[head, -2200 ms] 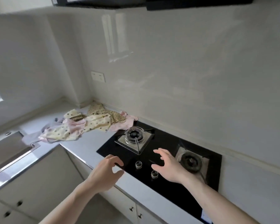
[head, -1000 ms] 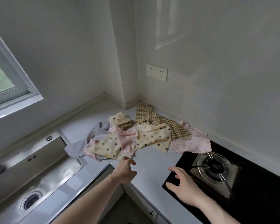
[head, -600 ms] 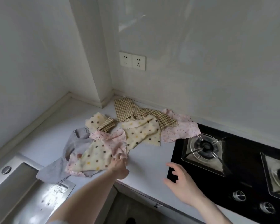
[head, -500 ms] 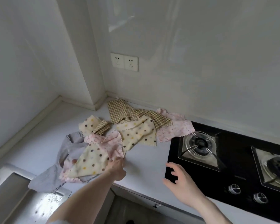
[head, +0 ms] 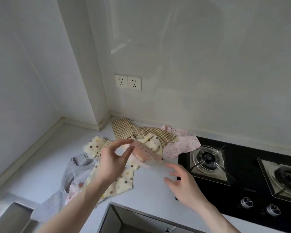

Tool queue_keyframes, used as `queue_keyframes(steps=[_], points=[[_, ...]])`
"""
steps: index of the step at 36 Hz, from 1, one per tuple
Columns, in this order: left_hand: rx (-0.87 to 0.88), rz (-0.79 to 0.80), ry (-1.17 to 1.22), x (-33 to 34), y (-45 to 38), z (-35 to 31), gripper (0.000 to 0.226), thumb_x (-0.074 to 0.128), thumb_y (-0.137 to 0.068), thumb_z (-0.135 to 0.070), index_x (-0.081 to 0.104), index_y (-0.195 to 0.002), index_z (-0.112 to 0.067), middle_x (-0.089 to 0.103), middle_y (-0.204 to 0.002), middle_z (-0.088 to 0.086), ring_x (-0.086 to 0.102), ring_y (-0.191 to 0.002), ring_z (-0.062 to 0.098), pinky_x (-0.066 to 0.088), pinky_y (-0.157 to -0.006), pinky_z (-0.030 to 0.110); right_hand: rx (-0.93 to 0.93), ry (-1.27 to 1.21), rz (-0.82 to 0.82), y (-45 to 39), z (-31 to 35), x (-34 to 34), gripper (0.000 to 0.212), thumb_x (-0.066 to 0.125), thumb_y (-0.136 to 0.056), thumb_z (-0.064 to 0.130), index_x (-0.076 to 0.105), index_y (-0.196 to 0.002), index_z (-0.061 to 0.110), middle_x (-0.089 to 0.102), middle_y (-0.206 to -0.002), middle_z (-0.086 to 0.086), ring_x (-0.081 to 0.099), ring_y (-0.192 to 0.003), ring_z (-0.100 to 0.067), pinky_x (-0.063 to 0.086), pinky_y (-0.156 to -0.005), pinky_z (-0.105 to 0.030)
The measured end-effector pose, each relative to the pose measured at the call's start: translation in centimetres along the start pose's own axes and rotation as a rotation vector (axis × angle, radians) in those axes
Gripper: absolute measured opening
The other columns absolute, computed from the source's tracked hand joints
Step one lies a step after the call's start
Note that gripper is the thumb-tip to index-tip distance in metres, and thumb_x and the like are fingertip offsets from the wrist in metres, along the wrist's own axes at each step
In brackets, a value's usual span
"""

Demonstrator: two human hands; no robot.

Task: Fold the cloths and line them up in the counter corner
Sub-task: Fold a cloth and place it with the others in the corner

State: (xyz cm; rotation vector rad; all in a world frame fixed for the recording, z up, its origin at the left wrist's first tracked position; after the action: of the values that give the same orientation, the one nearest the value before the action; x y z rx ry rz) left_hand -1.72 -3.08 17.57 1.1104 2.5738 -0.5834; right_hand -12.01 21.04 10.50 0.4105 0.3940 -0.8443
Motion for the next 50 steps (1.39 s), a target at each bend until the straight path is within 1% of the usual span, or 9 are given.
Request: queue_keyframes(steps=[5, 8, 13, 20, 28, 35, 39, 44, 50], points=[[-0.121, 0.13, 0.166, -0.4, 0.6, -3.7, 0.005, 0.079, -0.086, -0.01, 0.079, -0.087, -0.015, 0.079, -0.086, -0.006, 0.073, -0.071, 0.003, 0.059, -0.068, 0.021, -0.111, -0.006, -0.009, -0.7, 2.5, 1.0, 0.05, 0.074, -0.087, 0.033, 0.051, -0.13, 0.041, 0.05, -0.134, 0.03, 0.05, -0.12, 0.008, 0.046, -0.095, -0.018], [-0.099, 0.229, 0.211, 0.2, 1.1, -4.3, 0.005, 0.077, -0.088, -0.009, 0.074, -0.089, -0.012, 0.077, -0.088, 0.0, 0.075, -0.083, 0.015, 0.062, -0.079, 0.034, -0.145, 0.015, -0.134, -0.4, 2.9, 0.7, 0.068, 0.078, -0.085, 0.036, 0.042, -0.143, 0.04, 0.044, -0.143, 0.025, 0.047, -0.126, 0.006, 0.045, -0.106, -0.027], [-0.024, 0.398, 0.224, 1.3, 2.0, -5.2, 0.013, 0.069, -0.095, -0.014, 0.065, -0.106, -0.019, 0.069, -0.1, 0.002, 0.07, -0.094, 0.016, 0.059, -0.082, 0.028, -0.148, 0.073, -0.152, 0.3, 3.3, 0.5, 0.095, 0.081, -0.081, 0.044, 0.021, -0.155, 0.044, 0.026, -0.146, 0.035, 0.029, -0.134, 0.01, 0.029, -0.111, -0.022], [0.016, 0.506, 0.197, 2.1, 2.9, -5.8, 0.025, 0.064, -0.098, -0.018, 0.057, -0.12, -0.029, 0.063, -0.106, 0.0, 0.069, -0.086, 0.025, 0.059, -0.079, 0.048, -0.121, 0.057, -0.009, 0.2, 3.3, 1.7, 0.008, 0.077, -0.087, 0.032, 0.07, -0.089, 0.03, 0.072, -0.094, 0.019, 0.065, -0.095, 0.002, 0.045, -0.093, -0.024], [0.068, 0.524, 0.173, 1.6, 2.7, -6.8, 0.029, 0.06, -0.099, -0.011, 0.056, -0.121, -0.031, 0.062, -0.106, -0.003, 0.069, -0.086, 0.019, 0.06, -0.077, 0.033, -0.045, -0.031, 0.199, 0.7, 3.6, 2.5, 0.071, 0.08, -0.076, 0.043, 0.045, -0.137, 0.049, 0.051, -0.137, 0.033, 0.041, -0.131, 0.015, 0.039, -0.107, -0.022], [0.08, 0.442, 0.163, 1.7, 2.2, -7.1, 0.026, 0.055, -0.102, -0.013, 0.058, -0.118, -0.034, 0.058, -0.101, -0.015, 0.066, -0.088, 0.013, 0.055, -0.074, 0.025, -0.089, 0.053, 0.18, 1.1, 4.5, 1.0, 0.009, 0.073, -0.087, 0.029, 0.073, -0.095, 0.025, 0.075, -0.099, 0.016, 0.067, -0.099, 0.004, 0.052, -0.099, -0.035], [0.056, 0.432, 0.184, 1.7, 1.7, -7.0, 0.026, 0.052, -0.103, -0.01, 0.06, -0.118, -0.03, 0.058, -0.1, -0.024, 0.062, -0.082, 0.013, 0.053, -0.071, 0.025, -0.032, -0.016, 0.158, 0.7, 3.3, 0.1, 0.011, 0.067, -0.091, 0.025, 0.066, -0.102, 0.028, 0.071, -0.114, 0.015, 0.066, -0.105, -0.001, 0.054, -0.099, -0.04], [0.073, 0.469, 0.185, 2.7, 2.3, -7.4, 0.029, 0.054, -0.102, -0.009, 0.06, -0.119, -0.032, 0.057, -0.107, -0.008, 0.062, -0.086, 0.023, 0.054, -0.071, 0.029, -0.029, -0.032, 0.258, 1.0, 4.4, 1.5, 0.056, 0.069, -0.089, 0.03, 0.046, -0.137, 0.046, 0.048, -0.142, 0.028, 0.044, -0.133, 0.006, 0.04, -0.111, -0.027], [0.116, 0.436, 0.232, 2.8, 1.5, -8.4, 0.026, 0.055, -0.102, -0.01, 0.06, -0.118, -0.03, 0.06, -0.103, -0.014, 0.063, -0.086, 0.021, 0.056, -0.075, 0.037, -0.051, 0.011, 0.245, 0.3, 5.2, 1.7, 0.02, 0.069, -0.082, 0.042, 0.073, -0.097, 0.028, 0.075, -0.105, 0.01, 0.068, -0.105, -0.009, 0.05, -0.102, -0.048]])
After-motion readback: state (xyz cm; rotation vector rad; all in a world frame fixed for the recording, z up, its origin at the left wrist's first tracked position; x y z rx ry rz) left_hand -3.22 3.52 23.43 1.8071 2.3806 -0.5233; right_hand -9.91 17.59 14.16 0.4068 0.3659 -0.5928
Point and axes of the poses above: each hand's wrist, its own y-axis away from the middle knuckle, its own x-axis out of the palm, z = x × y, the point moved 6 cm from there along -y, towards the middle knuckle
